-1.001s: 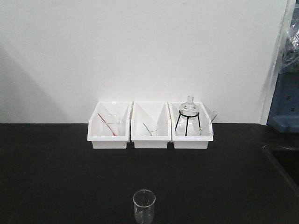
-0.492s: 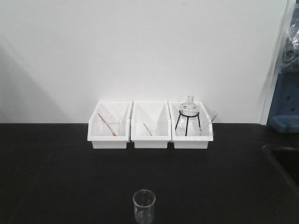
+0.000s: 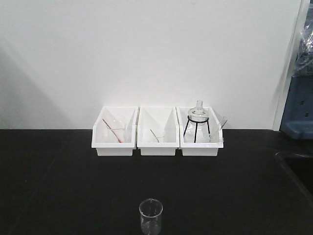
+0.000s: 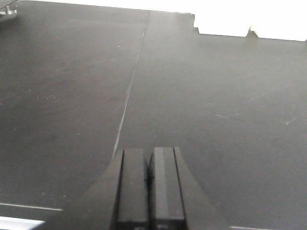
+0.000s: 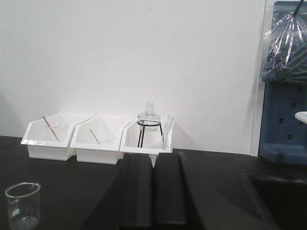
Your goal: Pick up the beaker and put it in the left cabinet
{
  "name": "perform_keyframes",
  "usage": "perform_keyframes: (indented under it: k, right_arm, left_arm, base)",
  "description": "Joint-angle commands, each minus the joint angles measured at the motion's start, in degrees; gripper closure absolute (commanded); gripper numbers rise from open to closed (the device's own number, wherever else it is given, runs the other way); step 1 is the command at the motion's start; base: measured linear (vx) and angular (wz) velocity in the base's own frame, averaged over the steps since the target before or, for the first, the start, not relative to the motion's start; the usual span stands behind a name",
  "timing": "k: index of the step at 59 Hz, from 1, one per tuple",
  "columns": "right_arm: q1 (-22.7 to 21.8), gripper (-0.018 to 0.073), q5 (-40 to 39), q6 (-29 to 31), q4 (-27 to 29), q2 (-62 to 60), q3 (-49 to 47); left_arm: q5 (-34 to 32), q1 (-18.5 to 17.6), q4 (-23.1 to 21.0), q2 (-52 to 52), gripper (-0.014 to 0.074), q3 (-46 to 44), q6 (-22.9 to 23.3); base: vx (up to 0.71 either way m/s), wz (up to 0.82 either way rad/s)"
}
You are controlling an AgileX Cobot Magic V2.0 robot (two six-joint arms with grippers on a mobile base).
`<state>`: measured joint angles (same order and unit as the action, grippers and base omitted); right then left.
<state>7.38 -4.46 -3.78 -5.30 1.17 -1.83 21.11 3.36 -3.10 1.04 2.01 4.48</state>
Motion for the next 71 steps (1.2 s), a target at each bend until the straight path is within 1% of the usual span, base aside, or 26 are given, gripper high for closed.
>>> perform_keyframes:
  k: [1,11,25,36,45,53,56,61,71]
  right_arm:
    - [0.0,0.0565,-2.3,0.2,-0.2,5.3,-6.6]
    - [-0.1,0.0561,-4.0,0.2,-0.2,16.8,-12.2]
    - [-0.1,0.0549,-9.2,0.2,-0.1,29.5,-12.6]
    - [-0.1,0.0503,-15.5,0.2,0.4,37.8,-12.6]
    - [-0.1,0.0444,-21.9,0.2,0.4,43.6,-12.6]
    - [-0.1,0.0358,-26.6,0.2,0.4,48.5,-12.6]
    - [-0.1,0.0313,-28.1,0.2,0.4,51.0,-12.6]
    - [-0.1,0.0228,-30.5,0.2,0.4,54.4,-12.6]
    - [-0.1,0.0016,-37.2,1.1,0.4,63.8,-12.6]
  left_arm:
    - [-4.7,-0.2,-0.4,0.6,0.0603,-1.1,0.1]
    - [-4.7,-0.2,-0.4,0.6,0.0603,-1.1,0.1]
    - [-4.7,-0.2,-0.4,0.6,0.0603,-1.1,0.1]
    - [-4.7,-0.2,-0.4,0.6,0.0603,-1.1,0.1]
    - [-4.7,-0.2,-0.4,0.6,0.0603,-1.1,0.1]
    - [-4.7,-0.2,-0.4,0.6,0.0603,-1.1,0.1]
    - [-4.7,-0.2,-0.4,0.6,0.0603,-1.1,0.1]
    - [-4.7,-0.2,-0.4,0.6,0.0603,-1.1,0.1]
    - [-4.7,-0.2,-0.4,0.6,0.0603,-1.1,0.1]
  base:
    - [0.0,0.0]
    - [0.0,0.0]
    - [0.0,0.0]
    - [0.0,0.0]
    - [0.0,0.0]
    - [0.0,0.0]
    - [0.0,0.0]
    - [0.0,0.0]
    - [0.0,0.0]
